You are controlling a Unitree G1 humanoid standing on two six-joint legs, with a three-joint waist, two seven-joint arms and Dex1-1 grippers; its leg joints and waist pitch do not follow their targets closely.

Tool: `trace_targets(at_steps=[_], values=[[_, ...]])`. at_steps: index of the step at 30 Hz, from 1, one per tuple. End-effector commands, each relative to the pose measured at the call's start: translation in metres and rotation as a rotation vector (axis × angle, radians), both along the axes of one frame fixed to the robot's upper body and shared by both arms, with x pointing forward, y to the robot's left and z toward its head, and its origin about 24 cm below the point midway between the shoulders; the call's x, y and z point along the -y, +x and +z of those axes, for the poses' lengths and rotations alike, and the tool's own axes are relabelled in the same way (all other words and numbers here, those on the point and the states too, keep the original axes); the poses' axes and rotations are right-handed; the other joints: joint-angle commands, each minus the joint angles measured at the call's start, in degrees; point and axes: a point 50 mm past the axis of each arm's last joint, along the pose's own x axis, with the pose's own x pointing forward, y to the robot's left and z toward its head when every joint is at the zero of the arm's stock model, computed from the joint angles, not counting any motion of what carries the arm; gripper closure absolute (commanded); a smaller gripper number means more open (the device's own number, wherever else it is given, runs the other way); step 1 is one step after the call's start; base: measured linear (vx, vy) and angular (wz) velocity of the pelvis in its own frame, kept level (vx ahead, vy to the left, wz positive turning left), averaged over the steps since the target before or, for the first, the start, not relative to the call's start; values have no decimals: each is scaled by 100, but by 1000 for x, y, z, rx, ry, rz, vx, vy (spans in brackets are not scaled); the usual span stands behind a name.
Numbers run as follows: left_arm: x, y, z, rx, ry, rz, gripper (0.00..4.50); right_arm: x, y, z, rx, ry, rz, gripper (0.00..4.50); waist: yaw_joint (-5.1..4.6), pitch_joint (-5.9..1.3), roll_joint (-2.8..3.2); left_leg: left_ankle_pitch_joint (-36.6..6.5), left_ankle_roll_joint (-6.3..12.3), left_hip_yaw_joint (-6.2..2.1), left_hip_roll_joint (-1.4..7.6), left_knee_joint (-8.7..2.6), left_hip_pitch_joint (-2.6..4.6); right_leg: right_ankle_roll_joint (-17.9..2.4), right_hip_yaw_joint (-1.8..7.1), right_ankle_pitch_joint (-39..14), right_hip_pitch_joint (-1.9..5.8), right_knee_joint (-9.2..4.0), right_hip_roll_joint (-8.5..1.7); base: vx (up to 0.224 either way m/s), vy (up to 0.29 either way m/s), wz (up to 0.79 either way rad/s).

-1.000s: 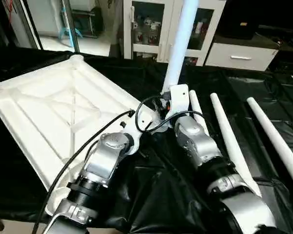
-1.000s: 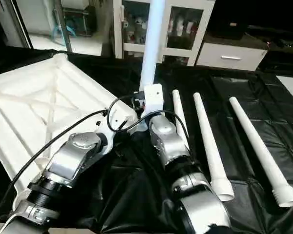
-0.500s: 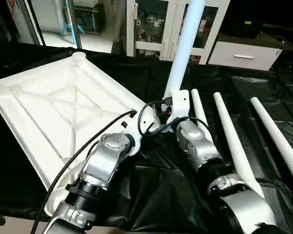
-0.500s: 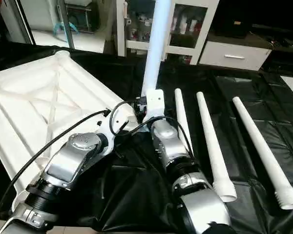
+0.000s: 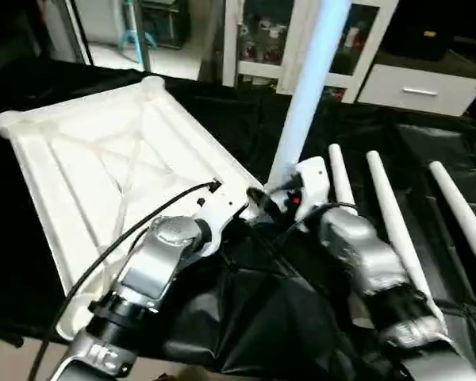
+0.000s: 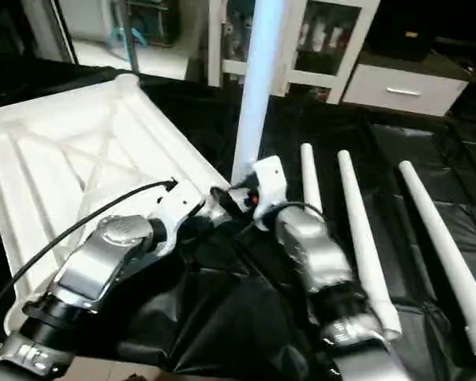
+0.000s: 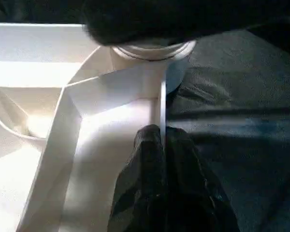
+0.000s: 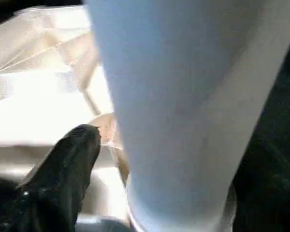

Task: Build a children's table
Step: Insert table leg to table base

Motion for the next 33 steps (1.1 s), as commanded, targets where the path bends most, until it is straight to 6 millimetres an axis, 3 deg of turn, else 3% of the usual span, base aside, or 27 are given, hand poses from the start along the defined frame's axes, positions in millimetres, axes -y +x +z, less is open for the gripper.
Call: trace_targets(at_steps=[1, 4, 6, 11, 18, 22, 27, 33], values=[[7, -8, -2, -14, -7, -116, 450, 2, -7, 6, 5, -2, 92, 11, 21, -349, 49, 28, 769, -97, 338, -347, 83, -1698, 258, 413, 363, -268, -374, 0, 0, 0], [4, -11, -4, -33, 4, -149, 450, 11, -11, 5, -10, -16, 115, 11, 12, -323, 53, -399, 496, -103, 336, -390, 93, -1606, 266, -190, 354, -324, -388, 0, 0, 0], [2, -14, -4, -44, 9, -189, 450, 18, -16, 5, -21, -36, 133, 11, 26, -326, 64, -381, 377, -114, 332, -396, 105, -1537, 269, -126, 354, -313, -369, 0, 0, 0], [-5, -19, -3, -67, 26, -263, 450, 29, -23, 7, -32, -77, 173, 11, 33, -341, 50, -167, 430, -102, 309, -370, 88, -1593, 273, 242, 373, -279, -370, 0, 0, 0], [-10, -23, -3, -90, 30, -342, 450, 36, -32, 7, -54, -122, 243, 11, 33, -334, 54, -375, 355, -108, 319, -381, 105, -1583, 268, -75, 367, -303, -376, 0, 0, 0], [-13, -25, -2, -100, 39, -388, 450, 38, -39, 6, -69, -139, 313, 11, 68, -344, 40, -256, 397, -112, 316, -375, 103, -1572, 268, 92, 382, -275, -376, 0, 0, 0], [-17, -24, -1, -105, 56, -413, 450, 39, -40, 4, -78, -151, 337, 11, 82, -339, 23, -316, 375, -110, 321, -374, 106, -1560, 270, -111, 377, -290, -387, 0, 0, 0], [-19, -25, -1, -116, 75, -452, 450, 40, -41, 3, -82, -161, 356, 11, 132, -356, 49, -212, 359, -106, 312, -362, 122, -1571, 267, 79, 373, -261, -377, 0, 0, 0]])
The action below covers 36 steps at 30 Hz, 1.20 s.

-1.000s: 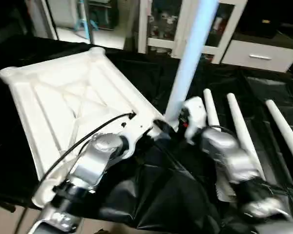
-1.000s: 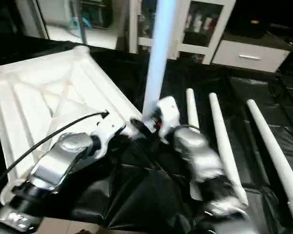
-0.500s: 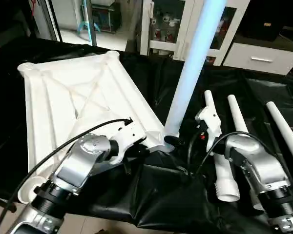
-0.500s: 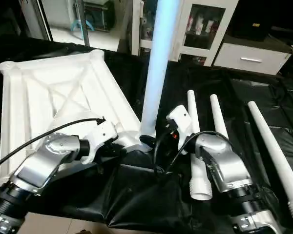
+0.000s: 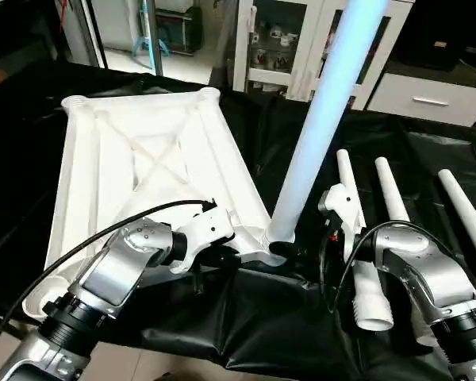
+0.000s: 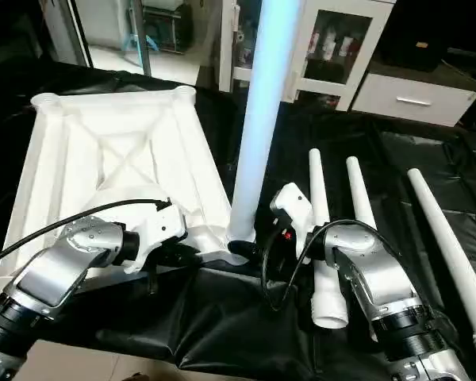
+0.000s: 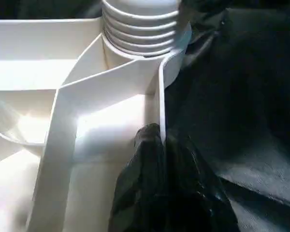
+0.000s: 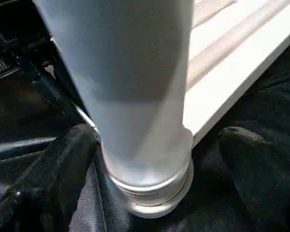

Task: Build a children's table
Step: Insert table leg to table base, then rotate leg to tighten

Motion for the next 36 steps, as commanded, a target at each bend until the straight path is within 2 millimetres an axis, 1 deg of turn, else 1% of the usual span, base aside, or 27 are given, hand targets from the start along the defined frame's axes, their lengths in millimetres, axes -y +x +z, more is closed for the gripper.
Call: trace_targets(at_steps=[1, 2, 5, 6, 7, 9, 11, 12, 14, 15, 16, 17, 18, 19, 20, 21, 22, 23, 24, 25, 26, 28, 33, 34, 36], values=[[8, -6, -2, -28, 9, -90, 450, 1, -1, 0, 7, -24, 23, 11, -36, -356, 46, -214, 365, -107, 315, -379, 57, -1562, 263, 73, 312, -280, -370, 0, 0, 0], [8, -7, -2, -32, 12, -99, 450, 1, -2, -1, 7, -29, 32, 11, -26, -357, 62, -215, 357, -105, 315, -377, 60, -1582, 259, 140, 309, -276, -365, 0, 0, 0], [9, -7, -3, -37, 17, -113, 450, 0, -4, -2, 5, -34, 46, 11, -21, -361, 57, -203, 343, -107, 313, -376, 57, -1592, 259, 174, 319, -267, -366, 0, 0, 0], [9, -7, -3, -36, 19, -116, 450, 0, -4, -3, 4, -35, 50, 11, -12, -357, 109, -226, 327, -114, 313, -379, 59, -1598, 259, 162, 315, -267, -370, 0, 0, 0], [9, -7, -3, -35, 21, -118, 450, 0, -5, -3, 3, -35, 53, 11, -21, -360, 80, -271, 307, -108, 312, -377, 60, -1593, 258, 142, 322, -276, -367, 0, 0, 0], [9, -7, -3, -34, 22, -119, 450, -1, -5, -4, 3, -36, 57, 11, -15, -362, 77, -286, 287, -112, 312, -379, 55, -1598, 260, 150, 331, -271, -370, 0, 0, 0], [9, -6, -3, -35, 23, -123, 450, -1, -7, -6, 0, -35, 67, 44, -11, -369, 109, -273, 283, -117, 311, -375, 56, -1609, 259, 213, 333, -261, -371, 0, 0, 0], [9, -6, -3, -36, 23, -124, 450, -1, -8, -6, -1, -34, 69, 44, -12, -369, 96, -254, 295, -111, 310, -372, 59, -1624, 258, 281, 329, -261, -363, 0, 0, 0], [9, -6, -3, -36, 24, -125, 450, -1, -8, -6, -2, -33, 70, 48, -8, -370, 94, -252, 302, -113, 308, -372, 55, -1641, 256, 306, 335, -259, -362, 0, 0, 0], [9, -6, -3, -37, 24, -126, 450, -2, -8, -6, -2, -32, 69, 61, -9, -369, 94, -262, 298, -115, 311, -374, 55, -1643, 256, 294, 336, -261, -365, 0, 0, 0], [9, -6, -3, -38, 25, -128, 450, -2, -8, -7, -2, -28, 68, 86, -10, -370, 92, -280, 293, -114, 310, -373, 58, -1644, 256, 274, 337, -262, -366, 0, 0, 0], [9, -6, -3, -38, 25, -128, 450, -2, -8, -7, -2, -28, 68, 87, -9, -369, 94, -294, 291, -115, 313, -374, 60, -1646, 256, 259, 335, -264, -368, 0, 0, 0], [9, -7, -3, -40, 26, -130, 450, -2, -9, -7, -3, -26, 68, 86, -5, -367, 136, -327, 271, -119, 313, -376, 64, -1650, 255, 226, 331, -263, -368, 0, 0, 0], [8, -7, -4, -41, 27, -131, 450, -2, -9, -7, -3, -26, 67, 94, -13, -365, 120, -353, 267, -113, 313, -376, 68, -1646, 254, 211, 326, -274, -362, 0, 0, 0], [8, -7, -4, -42, 28, -132, 450, -2, -10, -8, -4, -25, 67, 112, -13, -368, 115, -368, 255, -116, 310, -375, 64, -1645, 254, 213, 336, -269, -362, 0, 0, 0], [8, -7, -4, -43, 29, -133, 450, -2, -10, -8, -4, -25, 68, 112, -14, -367, 106, -359, 257, -118, 310, -375, 58, -1641, 255, 218, 340, -268, -363, 0, 0, 0], [7, -7, -4, -43, 31, -134, 450, -2, -10, -9, -5, -24, 68, 134, -8, -369, 115, -358, 256, -119, 310, -375, 59, -1639, 256, 215, 340, -269, -368, 0, 0, 0], [7, -7, -4, -43, 33, -134, 450, -2, -11, -9, -5, -24, 68, 134, -10, -370, 107, -352, 256, -121, 311, -376, 57, -1634, 254, 218, 342, -266, -367, 0, 0, 0], [7, -7, -4, -43, 34, -135, 450, -3, -11, -9, -5, -23, 68, 148, -13, -367, 111, -377, 254, -118, 310, -376, 60, -1630, 253, 180, 338, -270, -365, 0, 0, 0], [6, -7, -5, -44, 36, -135, 450, -2, -11, -10, -7, -24, 69, 148, -12, -365, 115, -382, 249, -121, 310, -377, 56, -1629, 255, 164, 341, -269, -368, 0, 0, 0], [6, -7, -5, -44, 37, -135, 450, -2, -12, -11, -8, -26, 70, 157, -12, -364, 120, -404, 239, -123, 313, -379, 59, -1623, 254, 135, 337, -273, -368, 0, 0, 0], [6, -7, -5, -45, 38, -135, 450, -2, -12, -12, -9, -27, 71, 164, -16, -362, 114, -437, 227, -122, 310, -380, 60, -1606, 256, 81, 338, -277, -367, 0, 0, 0], [6, -8, -7, -51, 41, -142, 450, -3, -13, -13, -10, -27, 71, 177, -14, -367, 119, -371, 237, -124, 309, -372, 56, -1620, 255, 152, 339, -265, -365, 0, 0, 0], [6, -9, -7, -54, 41, -145, 450, -3, -13, -13, -11, -26, 71, 177, -11, -368, 138, -377, 231, -127, 310, -372, 58, -1624, 255, 149, 338, -263, -368, 0, 0, 0], [6, -10, -7, -56, 41, -149, 450, -4, -14, -15, -13, -24, 70, 177, -16, -365, 127, -431, 221, -125, 310, -374, 58, -1623, 256, 103, 338, -270, -366, 0, 0, 0]])
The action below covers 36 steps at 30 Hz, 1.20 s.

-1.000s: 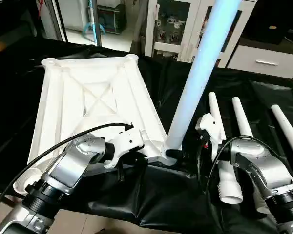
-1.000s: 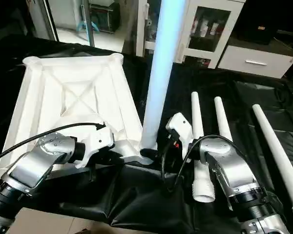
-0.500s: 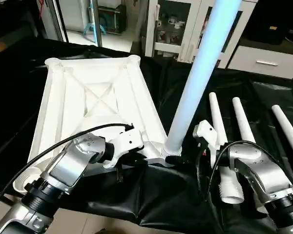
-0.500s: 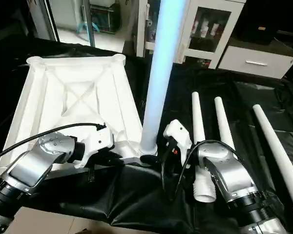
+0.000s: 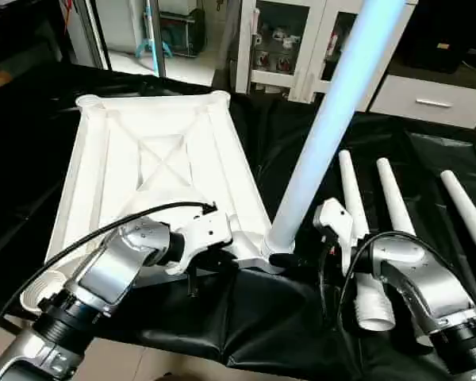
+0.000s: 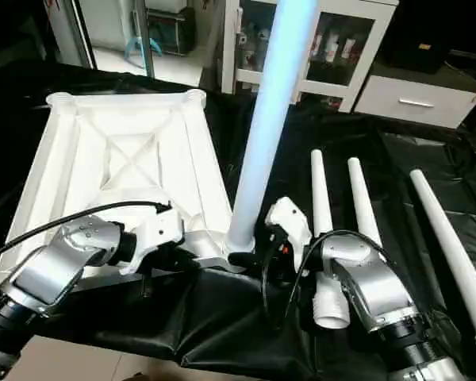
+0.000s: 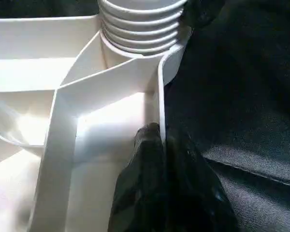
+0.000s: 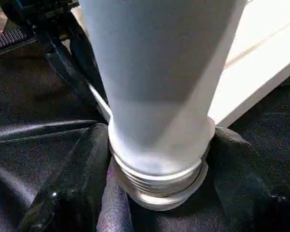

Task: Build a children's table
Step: Rotate leg to tighten

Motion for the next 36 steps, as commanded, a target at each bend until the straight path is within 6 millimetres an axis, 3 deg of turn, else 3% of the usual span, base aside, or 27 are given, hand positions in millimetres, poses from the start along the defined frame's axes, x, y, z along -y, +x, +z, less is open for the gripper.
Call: trace_targets(at_steps=[1, 6, 8, 11, 12, 14, 17, 18, 20, 23, 24, 27, 29, 30, 33, 36], values=[[8, -8, -7, -49, 12, -82, 450, 0, -3, -2, 4, 0, 7, 177, -35, -363, 98, -420, 240, -119, 309, -397, 48, -1621, 256, 102, 326, -297, -365, 0, 0, 0], [9, -9, -10, -63, 13, -77, 450, 1, -4, -16, -40, -17, -57, 177, -39, -350, 113, -521, 189, -125, 311, -410, 45, -1576, 255, -75, 317, -319, -366, 0, 0, 0], [12, -10, -14, -79, 5, -51, 450, 3, -1, -30, -70, -58, -159, 177, -61, -333, 115, -775, 94, -130, 313, -432, 50, -1506, 253, -476, 315, -365, -376, 0, 0, 0], [15, -9, -16, -83, -8, -15, 450, 2, 1, -38, -89, -65, -225, 178, -103, -262, 117, -1339, -70, -142, 305, -485, 68, -1308, 259, -1417, 288, -469, -381, 0, 0, 0], [17, -7, -18, -82, -19, 11, 450, 1, 2, -41, -96, -59, -263, 178, -151, -199, 129, -2000, -198, -180, 297, -515, 150, -997, 239, -2552, 227, -590, -390, 0, 0, 0], [23, -3, -19, -77, -48, 74, 450, -3, 7, -46, -105, -42, -346, 178, -222, -212, 124, -2250, -251, -235, 281, -519, 180, -778, 222, -3062, 229, -656, -418, 0, 0, 0], [35, 5, -17, -66, -91, 157, 450, -12, 18, -50, -107, -8, -501, 178, -328, -234, 124, -2288, -278, -285, 274, -550, 141, -672, 184, -3096, 237, -668, -403, -18, 7, -3], [42, 9, -15, -61, -108, 197, 450, -17, 24, -53, -96, -18, -565, 178, -397, -247, 136, -2278, -285, -323, 273, -567, 84, -648, 158, -3048, 259, -651, -407, -60, 23, -14], [47, 12, -14, -53, -111, 227, 450, -23, 29, -55, -85, -34, -609, 178, -426, -253, 145, -2368, -264, -345, 262, -550, 95, -601, 141, -3157, 239, -701, -423, -55, 20, -12], [58, 19, -12, -28, -109, 331, 450, -36, 37, -57, -83, -55, -700, 178, -489, -252, 170, -2382, -253, -351, 271, -554, 90, -718, 112, -2887, 233, -717, -426, 0, 0, 0], [60, 23, -11, -15, -115, 372, 450, -40, 40, -59, -85, -65, -731, 178, -530, -250, 155, -2353, -246, -356, 262, -557, 58, -781, 93, -2709, 248, -706, -420, 0, 0, 0], [68, 28, -7, 12, -134, 439, 450, -50, 45, -60, -90, -67, -795, 178, -542, -247, 148, -2522, -225, -348, 251, -540, 100, -715, 81, -2915, 209, -743, -432, 0, 0, 0], [70, 28, -6, 18, -140, 453, 450, -54, 46, -60, -88, -66, -801, 178, -549, -257, 145, -2448, -184, -347, 252, -544, 84, -724, 93, -2800, 216, -740, -430, 0, 0, 0], [74, 28, -4, 30, -145, 480, 450, -61, 50, -58, -66, -60, -815, 178, -548, -258, 112, -2377, -151, -332, 267, -548, 72, -795, 111, -2627, 202, -708, -436, 0, 0, 0], [75, 26, -5, 23, -146, 482, 450, -64, 53, -55, -48, -43, -820, 178, -564, -261, 122, -2314, -135, -338, 265, -559, 39, -786, 102, -2608, 227, -702, -436, 0, 0, 0], [71, 25, -8, 16, -137, 489, 450, -65, 54, -53, -39, -28, -808, 180, -542, -284, 107, -1932, -49, -302, 276, -561, 15, -929, 143, -2043, 250, -644, -435, 0, 0, 0]])
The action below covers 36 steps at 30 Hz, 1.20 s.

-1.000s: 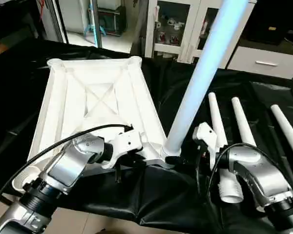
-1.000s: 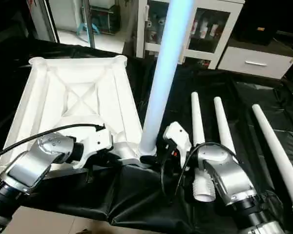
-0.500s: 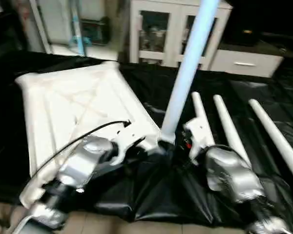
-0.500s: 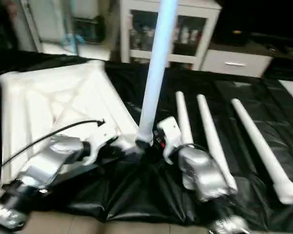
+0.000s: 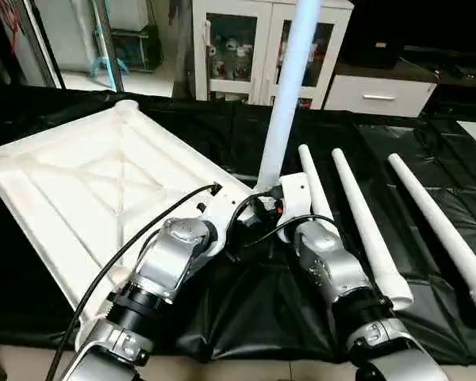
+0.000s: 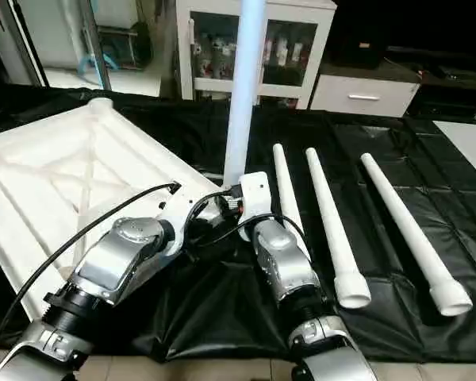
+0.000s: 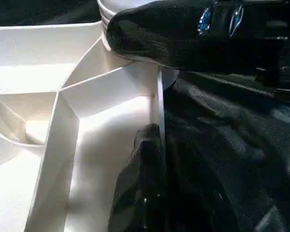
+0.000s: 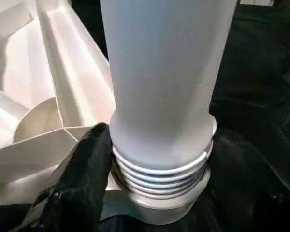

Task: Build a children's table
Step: Rotate leg to tighten

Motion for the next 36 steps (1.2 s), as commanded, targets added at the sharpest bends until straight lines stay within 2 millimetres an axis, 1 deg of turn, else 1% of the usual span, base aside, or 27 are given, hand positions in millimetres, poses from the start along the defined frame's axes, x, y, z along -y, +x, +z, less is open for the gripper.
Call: trace_targets(at_steps=[1, 3, 4, 5, 6, 7, 8, 9, 10, 11, 12, 13, 14, 15, 16, 18, 19, 20, 21, 22, 23, 24, 25, 28, 30, 31, 36], values=[[24, -10, 8, -5, -75, -114, 450, 6, -6, -22, -106, -69, -25, 180, 52, -244, 30, -1854, -12, -159, 293, -554, -71, -939, 273, -1959, 133, -476, -426, 0, 0, 0], [22, -10, 7, -11, -71, -111, 450, 3, -6, -18, -77, -44, 10, 180, 64, -260, 38, -1619, 46, -134, 298, -543, -75, -1063, 282, -1638, 154, -441, -425, 0, 0, 0], [21, -10, 6, -11, -69, -109, 450, 3, -6, -15, -63, -32, 16, 145, 69, -261, 43, -1578, 69, -129, 296, -542, -74, -1082, 283, -1597, 158, -437, -421, 0, 0, 0], [20, -10, 6, -12, -67, -110, 450, 3, -5, -13, -52, -35, 18, 145, 77, -265, 42, -1488, 101, -113, 295, -533, -59, -1125, 287, -1511, 148, -437, -419, 0, 0, 0], [20, -10, 6, -13, -67, -110, 450, 3, -5, -12, -48, -34, 19, 145, 78, -271, 36, -1418, 122, -111, 288, -532, -79, -1134, 287, -1472, 167, -430, -421, 0, 0, 0], [19, -11, 5, -17, -65, -110, 450, 3, -4, -10, -31, -25, 27, 124, 96, -277, 45, -1315, 148, -110, 293, -531, -85, -1143, 286, -1434, 176, -422, -425, 0, 0, 0], [18, -11, 5, -18, -60, -111, 450, 4, -4, -7, -21, -16, 40, 105, 98, -284, 37, -1243, 163, -106, 291, -526, -91, -1149, 286, -1376, 182, -417, -421, 0, 0, 0], [16, -12, 4, -23, -55, -119, 450, 6, -5, -3, -6, -5, 61, 105, 124, -304, 64, -976, 219, -102, 294, -509, -110, -1199, 287, -1073, 204, -381, -416, 0, 0, 0], [15, -12, 4, -24, -54, -120, 450, 7, -5, -2, -4, -3, 64, 97, 143, -322, 58, -809, 247, -98, 301, -492, -108, -1227, 287, -862, 214, -358, -413, 0, 0, 0], [14, -13, 3, -27, -49, -127, 450, 9, -6, 1, 2, 7, 74, 83, 182, -361, 51, -381, 364, -79, 302, -452, -117, -1349, 288, -231, 219, -281, -402, 0, 0, 0], [13, -14, 3, -30, -46, -131, 450, 11, -7, 3, 6, 14, 79, 69, 215, -352, 52, -59, 498, -74, 303, -444, -129, -1469, 282, 244, 220, -229, -387, 0, 0, 0], [11, -15, 2, -35, -42, -139, 450, 14, -9, 6, 12, 16, 102, 69, 220, -345, 76, -33, 549, -71, 301, -442, -123, -1512, 272, 291, 210, -227, -377, 0, 0, 0], [9, -17, 1, -43, -39, -152, 450, 18, -11, 9, 16, 17, 127, 58, 239, -340, 72, -47, 582, -62, 304, -438, -108, -1523, 268, 283, 209, -239, -377, 0, 0, 0], [6, -19, 1, -51, -34, -165, 450, 23, -14, 12, 17, 20, 156, 58, 296, -329, 74, -104, 633, -57, 316, -444, -87, -1548, 276, 244, 221, -245, -386, 0, 0, 0], [3, -22, 0, -59, -25, -190, 450, 31, -19, 17, 17, 18, 205, 58, 303, -328, 83, -142, 628, -62, 327, -451, -84, -1548, 276, 203, 223, -242, -385, 0, 0, 0], [-1, -26, -2, -78, -21, -219, 450, 40, -23, 21, 19, 13, 259, 58, 316, -303, 79, -412, 559, -60, 337, -475, -78, -1493, 271, -120, 216, -276, -376, 0, 0, 0], [-2, -27, -2, -81, -20, -228, 450, 42, -24, 22, 18, 13, 273, 58, 324, -287, 77, -594, 477, -55, 346, -489, -77, -1459, 281, -379, 204, -306, -390, 0, 0, 0], [-3, -30, -2, -89, -18, -248, 450, 46, -27, 25, 18, 11, 307, 58, 312, -269, 81, -817, 369, -59, 336, -513, -89, -1384, 278, -731, 212, -348, -384, 0, 0, 0], [-7, -35, -3, -103, -9, -296, 450, 54, -33, 31, 27, -2, 401, 58, 337, -268, 73, -946, 316, -68, 348, -513, -66, -1280, 282, -972, 215, -369, -393, 0, 0, 0], [-9, -38, -4, -112, -5, -320, 450, 57, -37, 33, 32, -10, 444, 58, 354, -262, 86, -970, 310, -63, 350, -507, -57, -1245, 293, -1022, 198, -377, -397, 0, 0, 0], [-10, -39, -4, -117, -2, -335, 450, 59, -39, 35, 35, -16, 470, 58, 336, -250, 81, -973, 281, -65, 348, -525, -83, -1228, 296, -1102, 192, -380, -397, 0, 0, 0], [-12, -42, -5, -124, 2, -366, 450, 62, -41, 37, 40, -24, 501, 58, 344, -255, 95, -979, 265, -67, 338, -521, -81, -1212, 286, -1154, 190, -385, -391, 0, 0, 0], [-14, -44, -5, -130, 4, -388, 450, 65, -43, 39, 40, -28, 521, 58, 349, -257, 82, -988, 257, -69, 339, -517, -82, -1173, 292, -1211, 189, -395, -397, 0, 0, 0], [-18, -50, -6, -156, 10, -447, 450, 73, -48, 44, 33, -50, 585, 58, 373, -270, 97, -820, 265, -72, 340, -507, -73, -1190, 292, -1070, 185, -374, -388, 0, 0, 0], [-19, -52, -6, -167, 11, -466, 450, 74, -50, 44, 29, -56, 610, 58, 384, -271, 90, -768, 291, -66, 341, -505, -76, -1250, 291, -936, 186, -359, -386, 0, 0, 0], [-22, -56, -5, -184, 15, -506, 450, 77, -55, 46, 9, -68, 674, 58, 391, -273, 95, -741, 288, -67, 339, -501, -77, -1271, 287, -887, 188, -350, -382, 0, 0, 0], [-26, -59, -3, -202, 30, -566, 450, 76, -61, 41, -21, -124, 787, 58, 409, -282, 89, -651, 332, -63, 336, -485, -78, -1358, 286, -735, 198, -326, -388, 0, 0, 0]])
